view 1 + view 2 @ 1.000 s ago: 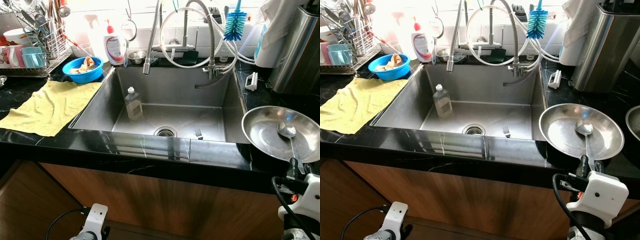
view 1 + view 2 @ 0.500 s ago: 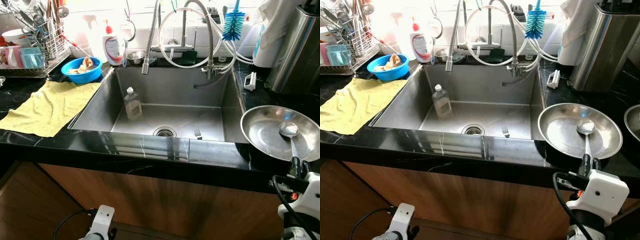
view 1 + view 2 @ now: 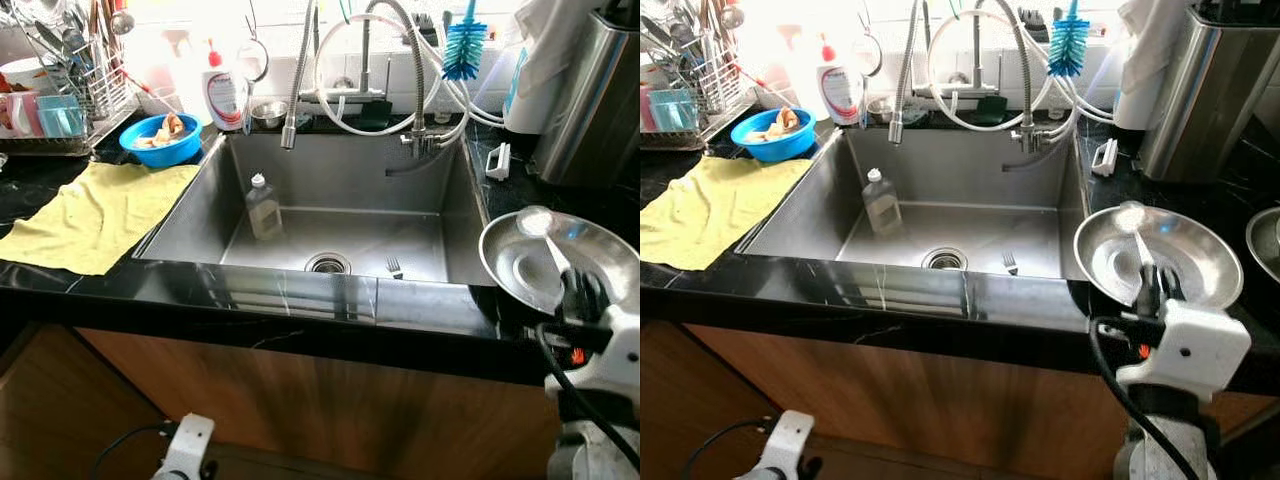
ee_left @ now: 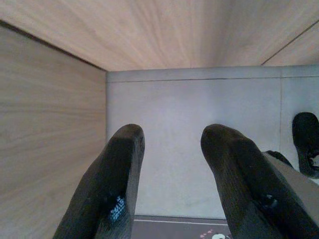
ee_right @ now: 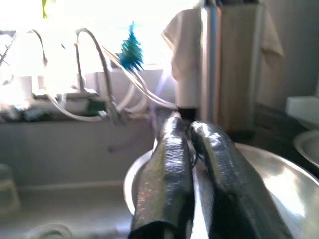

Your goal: Kitchen organization

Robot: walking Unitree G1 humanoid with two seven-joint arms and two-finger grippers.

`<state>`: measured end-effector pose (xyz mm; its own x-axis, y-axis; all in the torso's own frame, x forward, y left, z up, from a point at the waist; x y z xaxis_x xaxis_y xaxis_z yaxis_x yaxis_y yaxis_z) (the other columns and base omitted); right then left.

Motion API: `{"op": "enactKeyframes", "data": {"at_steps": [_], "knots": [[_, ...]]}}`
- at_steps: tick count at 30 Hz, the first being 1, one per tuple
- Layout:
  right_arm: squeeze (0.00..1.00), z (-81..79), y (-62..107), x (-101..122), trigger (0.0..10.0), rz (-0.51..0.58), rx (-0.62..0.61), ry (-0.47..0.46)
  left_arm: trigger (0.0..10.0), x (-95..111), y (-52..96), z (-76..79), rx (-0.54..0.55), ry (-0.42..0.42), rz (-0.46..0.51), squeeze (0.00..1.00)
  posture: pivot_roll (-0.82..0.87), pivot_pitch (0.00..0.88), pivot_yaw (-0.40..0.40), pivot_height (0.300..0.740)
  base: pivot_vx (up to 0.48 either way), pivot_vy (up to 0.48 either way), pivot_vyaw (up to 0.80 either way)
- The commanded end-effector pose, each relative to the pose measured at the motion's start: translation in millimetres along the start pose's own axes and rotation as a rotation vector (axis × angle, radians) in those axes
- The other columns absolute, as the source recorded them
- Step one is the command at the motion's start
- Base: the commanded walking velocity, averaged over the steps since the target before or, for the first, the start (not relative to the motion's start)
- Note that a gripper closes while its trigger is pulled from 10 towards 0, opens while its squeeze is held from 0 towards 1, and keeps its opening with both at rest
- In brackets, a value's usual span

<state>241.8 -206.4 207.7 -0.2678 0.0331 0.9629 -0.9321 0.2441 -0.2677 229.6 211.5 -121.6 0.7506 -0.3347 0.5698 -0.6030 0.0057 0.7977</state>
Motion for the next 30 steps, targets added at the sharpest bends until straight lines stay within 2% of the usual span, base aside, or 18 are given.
{"op": "enactKeyframes", "data": {"at_steps": [1,4,5,6,10,15,16,19,21,25,30], "knots": [[0.0,-3.3,-1.6,14,10.0,0.039,0.007,-0.003,10.0,-3,1.2,-4.8,0.004,0.005,-0.007,0.0,-0.23,0.0,0.086,0.74,0.0,0.0,0.0],[0.0,-5.1,-12.1,42,10.0,0.131,0.012,0.012,10.0,-2,0.9,-4.8,0.002,0.005,-0.004,0.0,-0.23,0.0,0.088,0.74,0.0,0.0,0.0],[0.0,-5.1,-12.1,42,10.0,0.131,0.012,0.012,10.0,-2,0.9,-4.8,0.002,0.005,-0.004,0.0,-0.23,0.0,0.088,0.74,0.0,0.0,0.0],[0.0,-13.1,-20.4,58,10.0,0.18,0.064,0.02,10.0,-1,0.6,-3.8,0.0,0.005,-0.003,0.0,-0.24,0.0,0.09,0.74,0.0,0.0,0.0],[0.0,-25.2,-24.8,63,10.0,0.186,0.168,0.087,10.0,-1,0.8,-4.7,0.0,0.008,-0.001,0.0,-0.24,0.0,0.088,0.74,0.0,0.0,0.0],[0.0,-23.7,-33.7,67,10.0,0.189,0.19,0.115,10.0,0,0.0,-0.3,-0.002,0.013,0.002,0.0,-0.25,0.0,0.09,0.74,0.0,0.0,0.0],[0.0,-22.8,-38.1,61,10.0,0.161,0.217,0.136,10.0,2,-1.2,6.3,-0.009,0.009,0.002,0.0,-0.25,0.0,0.092,0.74,0.0,0.0,0.0],[0.0,-25.6,-38.7,54,10.0,0.134,0.257,0.144,10.0,3,-1.5,8.0,-0.01,0.008,0.002,0.0,-0.25,0.0,0.091,0.74,0.0,0.0,0.0],[0.0,-37.2,-39.1,26,10.0,0.019,0.396,0.182,10.0,4,-2.1,9.8,-0.012,0.01,0.004,0.0,-0.25,0.0,0.093,0.74,0.0,0.0,0.0],[0.0,-45.4,-42.4,0,10.0,-0.051,0.511,0.226,10.0,7,-2.8,13.5,-0.017,0.012,0.009,0.0,-0.24,0.0,0.089,0.74,0.0,0.0,0.0],[0.0,-55.9,-53.0,-3,10.0,-0.031,0.587,0.233,10.0,8,-3.5,18.7,-0.022,0.011,0.011,0.0,-0.24,0.0,0.085,0.74,0.0,0.0,0.0]]}}
Point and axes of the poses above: a point about 5 cm out from each wrist's last joint towards the gripper, its own y axis pointing back from the gripper into the wrist, its own x axis along the axis of the wrist's last joint, z = x × y, the point moved 6 cm from there along -y, pointing out of the wrist towards the gripper, and after that the axes turned 6 degrees about -y, right-handed, at the moved point
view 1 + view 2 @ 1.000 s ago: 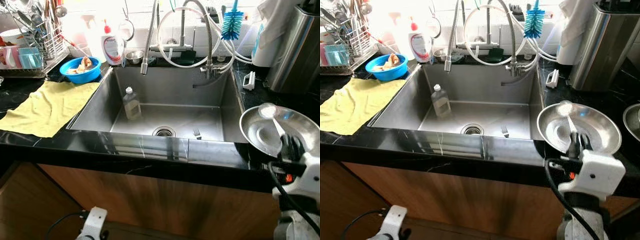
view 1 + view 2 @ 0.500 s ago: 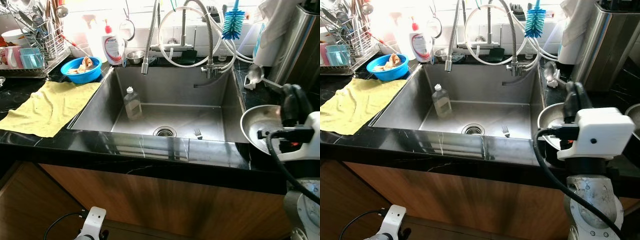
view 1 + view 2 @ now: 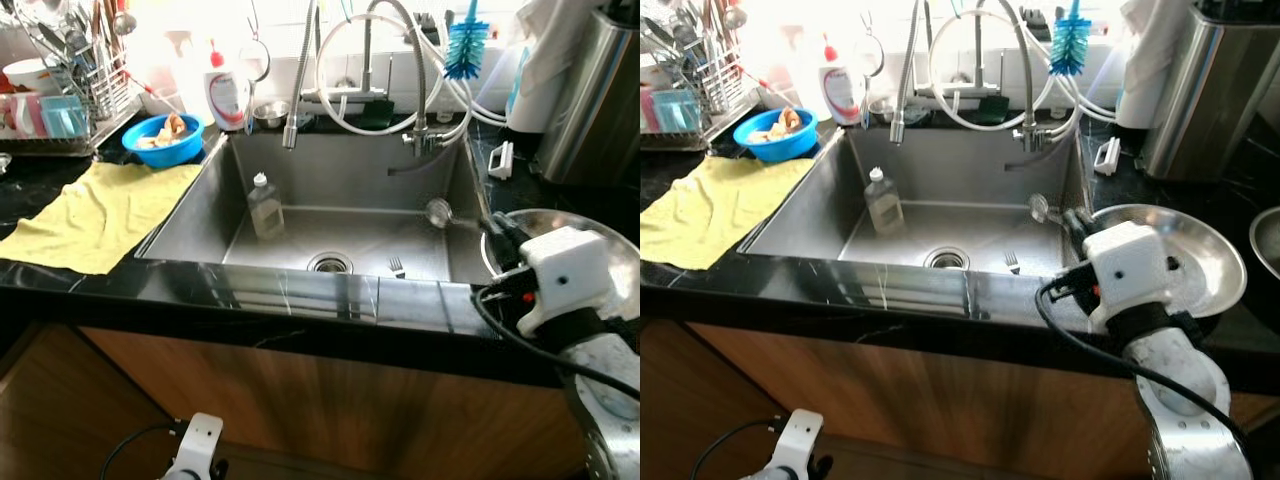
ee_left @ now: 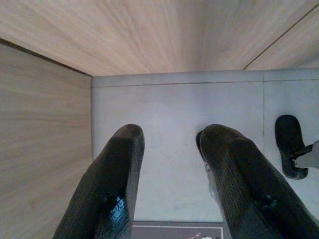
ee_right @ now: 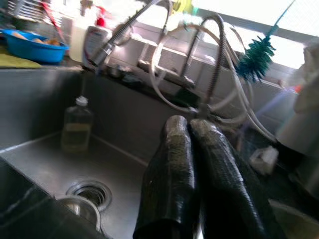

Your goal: Kitchen organization

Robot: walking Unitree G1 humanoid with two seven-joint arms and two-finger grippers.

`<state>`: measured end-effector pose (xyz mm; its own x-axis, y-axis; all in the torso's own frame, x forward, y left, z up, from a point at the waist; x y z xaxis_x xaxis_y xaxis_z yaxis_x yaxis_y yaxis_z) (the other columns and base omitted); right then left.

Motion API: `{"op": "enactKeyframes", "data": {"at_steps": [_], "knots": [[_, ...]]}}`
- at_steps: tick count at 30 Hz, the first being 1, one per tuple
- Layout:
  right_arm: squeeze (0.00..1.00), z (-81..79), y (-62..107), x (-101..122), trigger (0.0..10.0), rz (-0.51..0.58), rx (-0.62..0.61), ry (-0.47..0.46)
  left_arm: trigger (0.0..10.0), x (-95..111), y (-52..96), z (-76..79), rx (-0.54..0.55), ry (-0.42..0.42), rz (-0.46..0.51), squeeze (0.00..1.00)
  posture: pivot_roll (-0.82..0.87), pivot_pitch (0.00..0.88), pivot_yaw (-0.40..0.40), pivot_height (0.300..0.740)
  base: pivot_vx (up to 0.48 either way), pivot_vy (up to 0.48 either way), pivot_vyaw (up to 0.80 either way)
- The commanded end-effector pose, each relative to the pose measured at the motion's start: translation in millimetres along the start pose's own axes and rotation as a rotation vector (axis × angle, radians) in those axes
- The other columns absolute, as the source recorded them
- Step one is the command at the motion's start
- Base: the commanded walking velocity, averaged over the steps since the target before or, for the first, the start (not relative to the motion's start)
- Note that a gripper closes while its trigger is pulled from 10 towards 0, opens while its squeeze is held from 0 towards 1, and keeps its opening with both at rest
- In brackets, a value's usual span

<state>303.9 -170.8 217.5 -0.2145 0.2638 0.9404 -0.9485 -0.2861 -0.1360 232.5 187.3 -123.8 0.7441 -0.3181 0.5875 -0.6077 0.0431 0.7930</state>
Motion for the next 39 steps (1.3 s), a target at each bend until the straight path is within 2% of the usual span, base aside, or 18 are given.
{"op": "enactKeyframes", "data": {"at_steps": [1,4,7,9,14,16,20,23,28,35,36,37,38,39], "knots": [[0.0,-3.7,-6.8,4,10.0,0.031,0.047,0.008,10.0,-1,0.2,-2.8,0.01,-0.006,-0.008,0.0,-0.24,0.0,0.082,0.74,0.0,0.0,0.0],[0.0,-2.6,-11.8,3,10.0,0.039,0.071,0.004,10.0,-1,0.1,-2.2,0.01,-0.003,-0.008,0.0,-0.23,0.0,0.079,0.74,0.0,0.0,0.0],[0.0,-8.6,-26.8,-2,10.0,0.035,0.143,0.065,10.0,-1,0.0,-1.5,0.012,0.0,-0.007,0.0,-0.23,0.0,0.078,0.74,0.0,0.0,0.0],[0.0,-13.0,-38.8,-3,10.0,0.053,0.18,0.054,10.0,0,-0.5,0.4,0.011,0.002,-0.006,0.0,-0.23,0.0,0.075,0.74,0.0,0.0,0.0],[0.0,-13.9,-47.6,-7,10.0,0.045,0.194,0.057,10.0,1,-0.8,1.0,0.012,0.004,-0.004,0.0,-0.22,0.0,0.072,0.74,0.0,0.0,0.0],[0.0,-17.2,-60.2,-19,10.0,0.022,0.202,0.051,10.0,2,-1.1,2.3,0.012,0.007,-0.003,0.0,-0.21,0.0,0.072,0.74,0.0,0.0,0.0],[0.0,-22.7,-71.9,-35,10.0,-0.01,0.222,0.016,10.0,2,-1.2,3.0,0.011,0.007,-0.005,0.0,-0.2,0.0,0.073,0.74,0.0,0.0,0.0],[0.0,-18.0,-79.2,-42,10.0,-0.022,0.187,0.038,10.0,2,-1.2,3.2,0.01,0.007,-0.005,0.0,-0.19,0.0,0.072,0.74,0.0,0.0,0.0],[0.0,-16.9,-89.3,-37,10.0,0.007,0.179,0.041,10.0,2,-1.3,2.7,0.012,0.01,-0.005,0.0,-0.19,0.0,0.072,0.74,0.0,0.0,0.0],[0.0,-14.6,-95.2,-31,10.0,0.052,0.175,0.047,10.0,3,-1.4,3.7,0.01,0.009,-0.003,0.0,-0.19,0.0,0.073,0.74,0.0,0.0,0.0],[0.13,-14.9,-95.1,-30,10.0,0.053,0.175,0.047,10.0,3,-1.5,4.0,0.01,0.009,-0.003,0.0,-0.19,0.0,0.074,0.74,0.0,0.0,0.0],[0.13,-14.9,-95.1,-30,10.0,0.053,0.175,0.047,10.0,3,-1.5,4.0,0.01,0.009,-0.003,0.0,-0.19,0.0,0.074,0.74,0.0,0.0,0.0],[0.78,-15.0,-95.5,-30,10.0,0.054,0.174,0.048,10.0,3,-1.5,4.2,0.009,0.009,-0.003,0.0,-0.19,0.0,0.074,0.74,0.0,0.0,0.0],[1.0,-15.0,-95.7,-31,10.0,0.054,0.173,0.044,10.0,3,-1.5,4.3,0.009,0.009,-0.003,0.0,-0.19,0.0,0.072,0.74,0.0,0.0,0.0]]}}
Point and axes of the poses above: a point about 5 cm out from each wrist's last joint towards the gripper, its own y axis pointing back from the gripper into the wrist, its own x axis along the axis of the wrist's last joint, z = x × y, the point moved 6 cm from there along -y, pointing out of the wrist towards the gripper, and after that the axes turned 6 degrees about -y, right-handed, at the moved point
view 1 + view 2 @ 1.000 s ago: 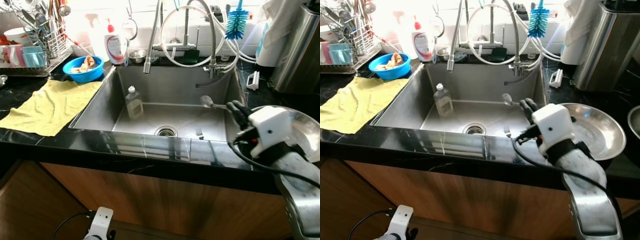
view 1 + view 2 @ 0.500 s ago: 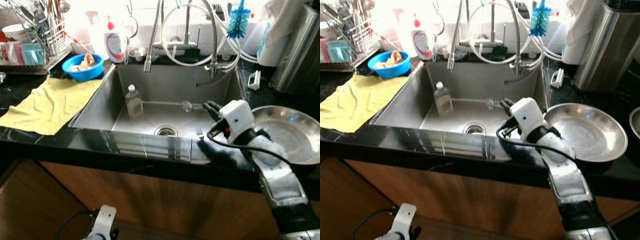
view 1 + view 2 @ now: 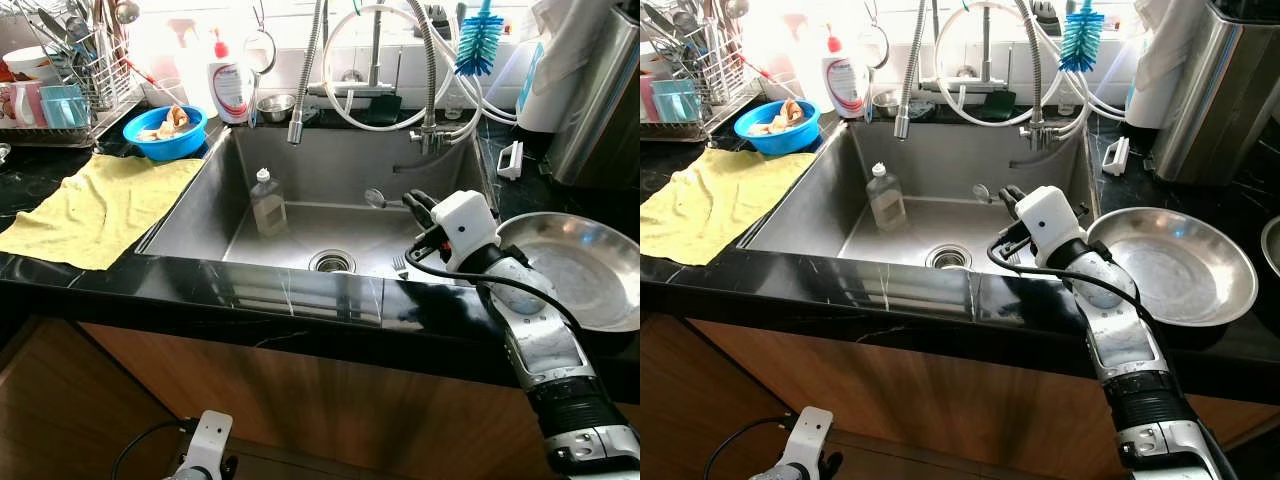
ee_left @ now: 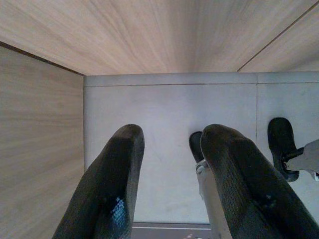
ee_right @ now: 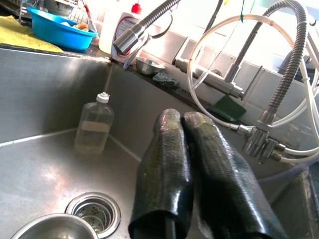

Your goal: Kitchen organization

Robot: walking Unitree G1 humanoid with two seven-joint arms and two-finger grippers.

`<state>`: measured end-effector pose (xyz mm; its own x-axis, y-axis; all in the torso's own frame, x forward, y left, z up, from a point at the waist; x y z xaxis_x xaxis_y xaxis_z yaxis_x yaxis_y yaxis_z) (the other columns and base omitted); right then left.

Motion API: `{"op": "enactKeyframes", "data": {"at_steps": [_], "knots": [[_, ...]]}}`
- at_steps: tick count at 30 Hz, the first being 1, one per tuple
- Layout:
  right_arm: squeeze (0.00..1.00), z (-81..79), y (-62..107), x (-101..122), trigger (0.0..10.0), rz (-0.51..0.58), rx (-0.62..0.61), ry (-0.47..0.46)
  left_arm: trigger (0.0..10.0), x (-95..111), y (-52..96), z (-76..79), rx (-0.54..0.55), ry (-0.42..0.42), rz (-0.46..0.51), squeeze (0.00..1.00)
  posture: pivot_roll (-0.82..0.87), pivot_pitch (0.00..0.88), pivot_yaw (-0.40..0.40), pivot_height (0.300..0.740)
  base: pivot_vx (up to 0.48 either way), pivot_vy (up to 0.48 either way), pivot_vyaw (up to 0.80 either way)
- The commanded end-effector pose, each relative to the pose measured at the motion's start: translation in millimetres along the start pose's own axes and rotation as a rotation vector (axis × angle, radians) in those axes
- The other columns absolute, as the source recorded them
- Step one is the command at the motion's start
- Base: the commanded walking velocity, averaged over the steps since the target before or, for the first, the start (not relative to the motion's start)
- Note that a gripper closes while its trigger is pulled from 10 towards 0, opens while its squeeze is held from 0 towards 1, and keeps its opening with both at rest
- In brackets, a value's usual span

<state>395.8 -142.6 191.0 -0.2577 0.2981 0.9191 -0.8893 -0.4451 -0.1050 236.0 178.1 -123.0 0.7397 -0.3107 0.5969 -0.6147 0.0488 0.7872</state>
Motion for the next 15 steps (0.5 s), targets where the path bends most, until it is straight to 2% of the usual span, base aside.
{"op": "enactKeyframes", "data": {"at_steps": [1,15], "knots": [[1.0,-1.1,-4.5,5.7,10.0,0.025,0.001,-0.01,10.0,-3.0,0.5,-3.1,0.011,0.001,-0.013,0.0,-0.19,0.0,0.071,0.74,0.0,0.0,0.0],[1.0,0.8,-5.7,4.0,10.0,0.033,-0.036,-0.009,10.0,-3.3,0.5,-2.1,0.008,-0.005,-0.014,0.0,-0.19,0.0,0.076,0.74,0.0,0.0,0.0]]}}
Point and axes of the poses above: a point about 5 cm out from each wrist's last joint towards the gripper, its own y axis pointing back from the gripper into the wrist, its own x axis along the axis of the wrist's last joint, z = x × y, the point moved 6 cm from there along -y, pointing out of the wrist towards the gripper, and after that the axes turned 6 degrees about -y, right-handed, at the moved point
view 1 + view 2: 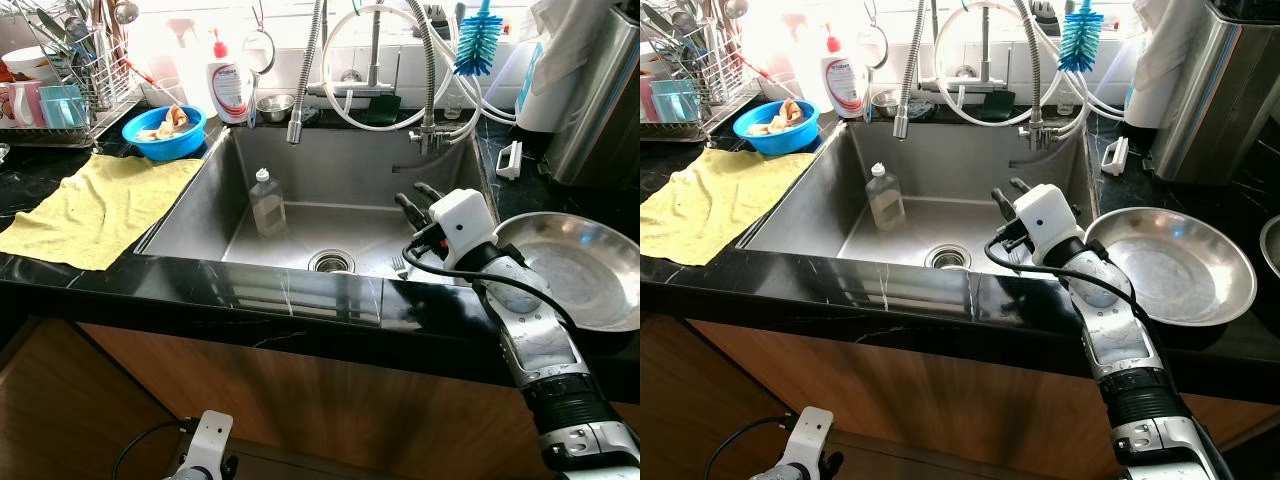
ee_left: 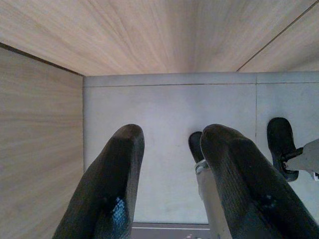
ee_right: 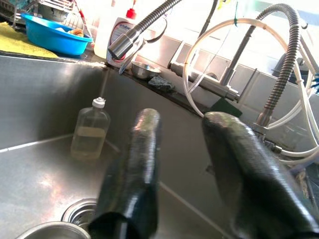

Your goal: Kitchen organization

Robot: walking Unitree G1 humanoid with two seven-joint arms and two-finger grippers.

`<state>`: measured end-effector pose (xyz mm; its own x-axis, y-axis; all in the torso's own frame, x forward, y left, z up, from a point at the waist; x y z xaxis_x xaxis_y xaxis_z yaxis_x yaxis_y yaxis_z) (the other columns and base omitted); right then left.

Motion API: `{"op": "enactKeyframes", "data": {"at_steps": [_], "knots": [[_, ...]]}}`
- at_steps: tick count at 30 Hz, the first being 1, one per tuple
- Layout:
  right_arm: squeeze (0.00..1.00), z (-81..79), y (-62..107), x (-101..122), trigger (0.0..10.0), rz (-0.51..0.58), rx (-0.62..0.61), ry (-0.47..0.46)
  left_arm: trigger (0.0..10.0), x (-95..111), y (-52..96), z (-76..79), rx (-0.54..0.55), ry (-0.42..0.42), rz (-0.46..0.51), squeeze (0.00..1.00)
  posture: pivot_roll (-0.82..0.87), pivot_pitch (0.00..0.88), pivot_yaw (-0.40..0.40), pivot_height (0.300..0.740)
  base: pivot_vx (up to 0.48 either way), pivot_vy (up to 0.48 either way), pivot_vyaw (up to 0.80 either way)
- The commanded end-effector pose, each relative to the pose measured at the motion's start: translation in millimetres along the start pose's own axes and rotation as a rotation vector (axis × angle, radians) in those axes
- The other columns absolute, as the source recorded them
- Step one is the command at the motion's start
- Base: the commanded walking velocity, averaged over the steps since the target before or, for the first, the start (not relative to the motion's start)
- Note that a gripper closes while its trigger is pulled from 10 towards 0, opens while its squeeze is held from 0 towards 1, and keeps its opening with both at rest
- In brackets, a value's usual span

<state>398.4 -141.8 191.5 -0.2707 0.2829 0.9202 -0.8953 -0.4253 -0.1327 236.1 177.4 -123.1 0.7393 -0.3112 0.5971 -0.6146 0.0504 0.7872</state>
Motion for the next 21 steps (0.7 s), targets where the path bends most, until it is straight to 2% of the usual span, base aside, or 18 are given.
{"op": "enactKeyframes", "data": {"at_steps": [1,3,4,5,6,9,11,14,17,20,21], "knots": [[1.0,0.3,-3.1,4,10.0,0.015,-0.007,-0.001,10.0,-4,0.6,-2.8,0.009,-0.004,-0.015,0.0,-0.19,0.0,0.076,0.74,0.0,0.0,0.0],[1.0,2.0,-2.3,4,10.0,0.016,-0.024,0.002,10.0,-4,0.6,-2.5,0.008,-0.005,-0.015,0.0,-0.19,0.0,0.078,0.74,0.0,0.0,0.0],[0.95,6.5,-1.7,5,10.0,0.009,-0.058,0.012,10.0,-4,0.6,-2.4,0.008,-0.007,-0.015,0.0,-0.19,0.0,0.078,0.74,0.0,0.0,0.0],[0.95,8.2,-1.4,5,10.0,0.006,-0.072,0.016,10.0,-4,0.7,-2.4,0.008,-0.007,-0.016,0.0,-0.19,0.0,0.078,0.74,0.0,0.0,0.0],[0.0,17.5,0.4,8,10.0,-0.005,-0.137,0.028,10.0,-5,0.8,-1.8,0.004,-0.012,-0.017,0.0,-0.18,0.0,0.078,0.74,0.0,0.0,0.0],[0.0,39.1,8.2,21,10.0,0.017,-0.278,-0.01,10.0,-6,1.0,-1.7,0.004,-0.01,-0.02,0.0,-0.19,0.0,0.079,0.74,0.0,0.0,0.0],[0.0,44.0,11.3,26,10.0,0.029,-0.301,-0.015,10.0,-6,1.0,-1.6,0.004,-0.01,-0.02,0.0,-0.19,0.0,0.079,0.74,0.0,0.0,0.0],[0.0,66.4,27.9,37,10.0,0.03,-0.409,-0.006,10.0,-7,1.2,-0.9,0.001,-0.014,-0.023,0.0,-0.19,0.0,0.081,0.74,0.0,0.0,0.0],[0.0,76.3,38.9,44,10.0,0.016,-0.452,0.014,10.0,-8,1.2,0.0,-0.002,-0.017,-0.024,0.0,-0.2,0.0,0.079,0.74,0.0,0.0,0.0],[0.0,79.8,42.9,45,10.0,0.012,-0.479,0.0,10.0,-8,1.3,0.2,-0.003,-0.018,-0.023,0.0,-0.2,0.0,0.078,0.74,0.0,0.0,0.0],[0.0,83.6,49.1,49,10.0,0.02,-0.514,-0.03,10.0,-8,1.4,0.3,-0.004,-0.018,-0.024,0.0,-0.2,0.0,0.078,0.74,0.0,0.0,0.0]]}}
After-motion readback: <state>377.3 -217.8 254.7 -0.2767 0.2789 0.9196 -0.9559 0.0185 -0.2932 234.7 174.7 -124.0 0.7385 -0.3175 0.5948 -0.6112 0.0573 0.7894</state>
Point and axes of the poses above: a point about 5 cm out from each wrist's last joint towards the gripper, its own y axis pointing back from the gripper into the wrist, its own x axis along the axis of the wrist's last joint, z = x × y, the point moved 6 cm from there along -y, pointing out of the wrist towards the gripper, and after that the axes turned 6 degrees about -y, right-handed, at the moved point
